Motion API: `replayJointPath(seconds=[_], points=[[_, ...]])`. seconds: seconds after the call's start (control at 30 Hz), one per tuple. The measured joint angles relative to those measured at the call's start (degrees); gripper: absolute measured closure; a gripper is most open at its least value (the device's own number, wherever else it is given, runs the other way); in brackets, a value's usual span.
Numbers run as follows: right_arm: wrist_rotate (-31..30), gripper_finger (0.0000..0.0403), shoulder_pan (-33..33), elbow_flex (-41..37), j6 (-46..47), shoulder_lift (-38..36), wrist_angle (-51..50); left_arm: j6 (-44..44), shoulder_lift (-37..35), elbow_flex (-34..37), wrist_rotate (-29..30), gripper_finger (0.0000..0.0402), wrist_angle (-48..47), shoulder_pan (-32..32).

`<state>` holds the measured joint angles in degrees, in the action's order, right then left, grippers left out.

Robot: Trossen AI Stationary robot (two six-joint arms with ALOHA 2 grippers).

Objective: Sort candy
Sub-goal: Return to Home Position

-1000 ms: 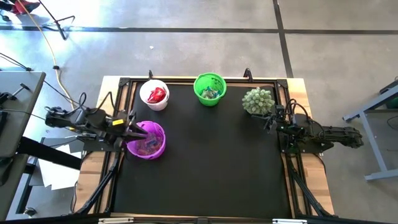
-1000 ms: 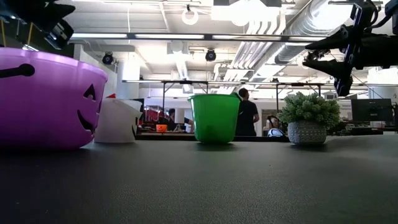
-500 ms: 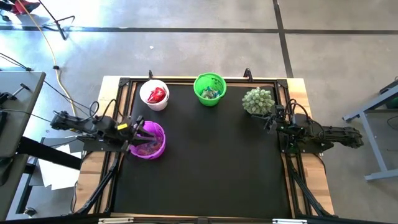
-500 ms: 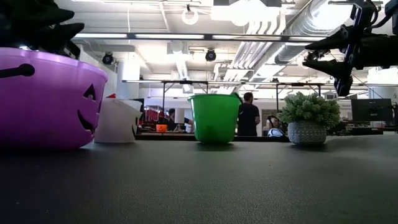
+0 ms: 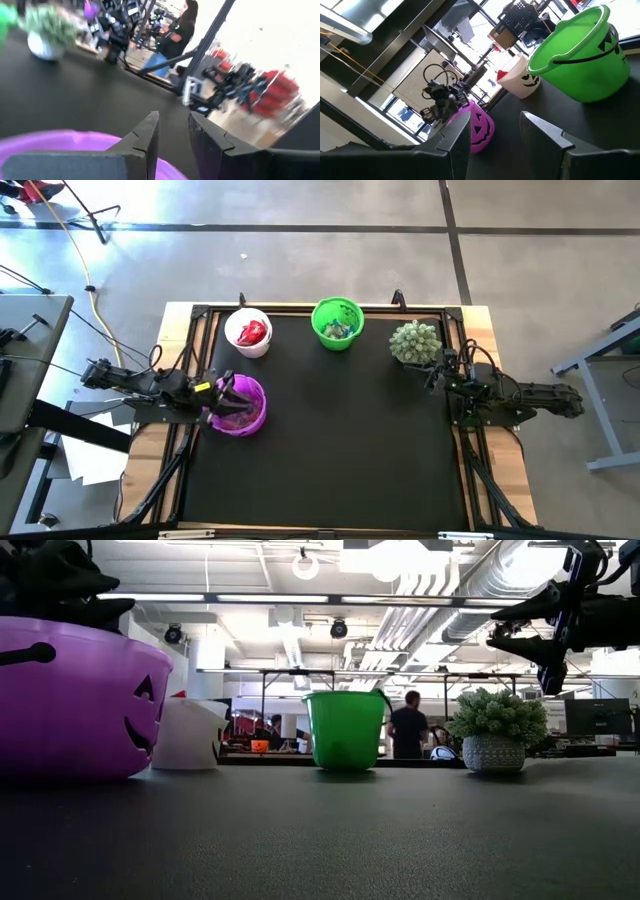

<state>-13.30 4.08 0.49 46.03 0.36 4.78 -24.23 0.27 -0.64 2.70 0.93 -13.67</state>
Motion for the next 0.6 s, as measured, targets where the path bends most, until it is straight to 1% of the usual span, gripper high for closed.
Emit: replayJointPath(seconds=[0.1,0.13,0.6], points=[[-0.01,0.024,0.01,0.0,-0.01,0.0,-0.04,-8.67,-0.02,0.0,-0.28,0.0314,-0.14,0.0],[-0.02,0.024,0.0,0.0,-0.01,0.0,-0.04,-9.58,-0.01,0.0,0.11,0.0314,-0.1,0.05],[-0.02,0.024,0.0,0.0,0.01,0.0,-0.5,-10.05,0.16,0.0,0.26,0.0314,-0.05,0.15]])
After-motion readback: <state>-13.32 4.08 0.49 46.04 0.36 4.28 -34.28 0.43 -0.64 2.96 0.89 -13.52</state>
